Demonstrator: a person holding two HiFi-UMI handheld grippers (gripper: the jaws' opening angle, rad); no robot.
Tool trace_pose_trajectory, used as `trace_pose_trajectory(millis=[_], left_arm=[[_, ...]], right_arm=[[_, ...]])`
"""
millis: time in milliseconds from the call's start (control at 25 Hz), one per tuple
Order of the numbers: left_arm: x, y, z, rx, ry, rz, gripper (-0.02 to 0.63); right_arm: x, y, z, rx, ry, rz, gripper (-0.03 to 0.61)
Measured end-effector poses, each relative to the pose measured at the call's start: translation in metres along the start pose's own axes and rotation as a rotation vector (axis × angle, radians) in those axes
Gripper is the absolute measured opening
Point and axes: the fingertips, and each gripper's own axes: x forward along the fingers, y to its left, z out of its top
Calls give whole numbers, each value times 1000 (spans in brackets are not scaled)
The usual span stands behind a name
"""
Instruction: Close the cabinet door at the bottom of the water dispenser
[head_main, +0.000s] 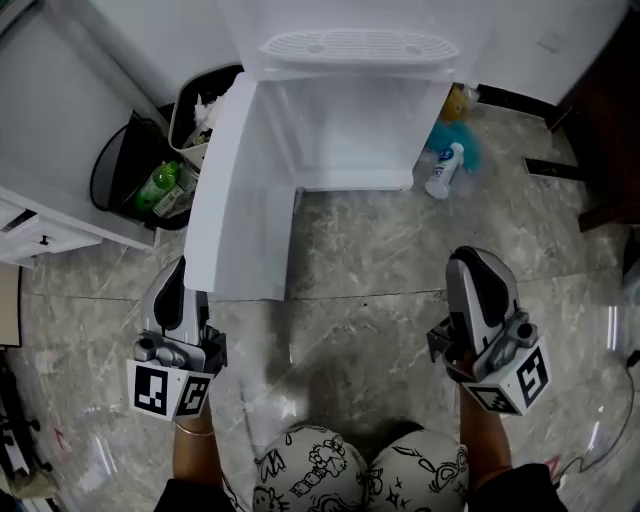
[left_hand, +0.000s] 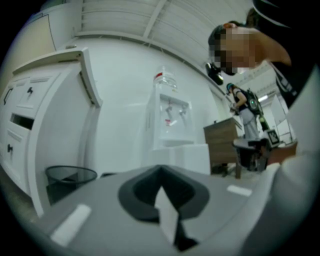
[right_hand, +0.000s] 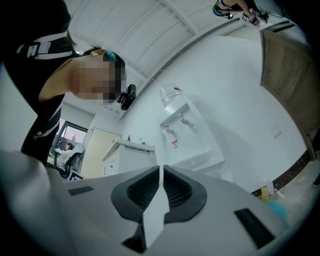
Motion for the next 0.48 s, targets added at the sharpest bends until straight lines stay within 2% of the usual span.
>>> trace_pose_trajectory(millis=[240, 480], left_arm=[[30, -52, 1, -41, -28, -114, -2], [75, -100, -12, -25, -20, -206, -2]], right_arm=[[-14, -12, 1, -8, 17, -26, 17], [-30, -22, 24, -55, -9, -95, 17]])
